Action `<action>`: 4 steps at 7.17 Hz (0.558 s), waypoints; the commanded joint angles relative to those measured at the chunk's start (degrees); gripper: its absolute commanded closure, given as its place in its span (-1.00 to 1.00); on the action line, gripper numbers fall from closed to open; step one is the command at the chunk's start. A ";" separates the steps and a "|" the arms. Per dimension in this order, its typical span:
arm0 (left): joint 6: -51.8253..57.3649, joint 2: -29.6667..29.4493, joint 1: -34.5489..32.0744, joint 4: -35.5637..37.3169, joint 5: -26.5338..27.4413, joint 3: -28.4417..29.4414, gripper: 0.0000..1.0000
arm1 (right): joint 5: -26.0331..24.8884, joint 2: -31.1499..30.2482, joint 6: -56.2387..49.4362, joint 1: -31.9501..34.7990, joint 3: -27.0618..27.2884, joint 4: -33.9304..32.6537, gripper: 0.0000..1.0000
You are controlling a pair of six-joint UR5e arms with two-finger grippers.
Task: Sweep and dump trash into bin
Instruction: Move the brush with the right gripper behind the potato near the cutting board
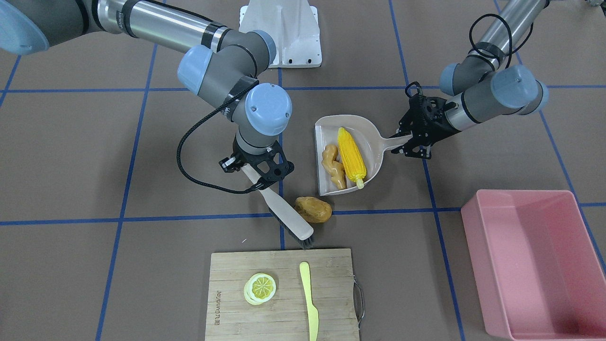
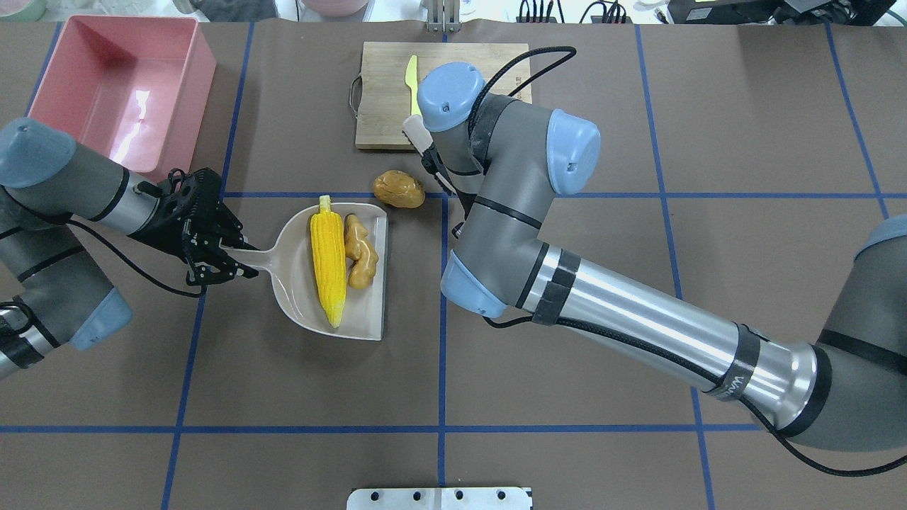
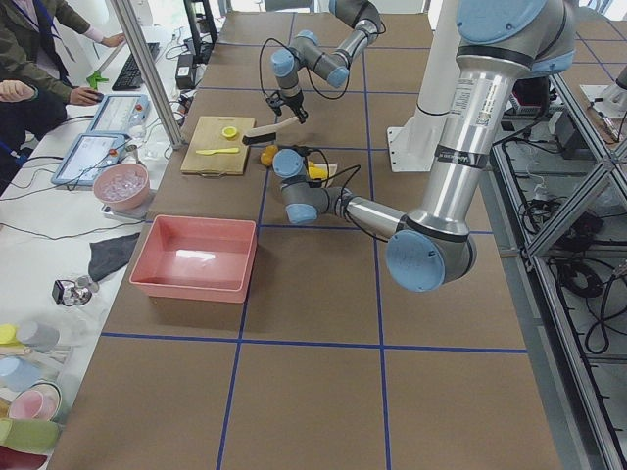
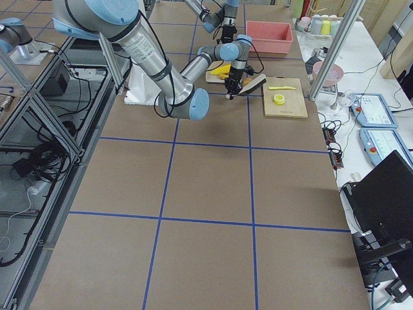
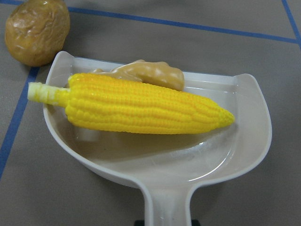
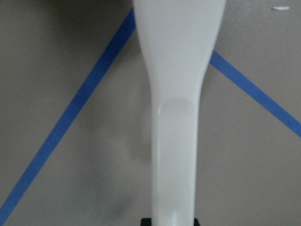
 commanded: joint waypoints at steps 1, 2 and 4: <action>0.00 0.00 -0.07 0.00 -0.07 -0.09 1.00 | -1.80 2.72 -3.54 1.07 -4.96 1.79 1.00; 0.00 0.09 -0.07 0.00 -0.07 -0.09 1.00 | -2.94 3.51 -4.68 1.43 -6.89 3.71 1.00; 0.00 0.09 -0.07 -0.09 -0.07 -0.09 1.00 | -3.13 5.71 -7.77 2.57 -9.28 3.82 1.00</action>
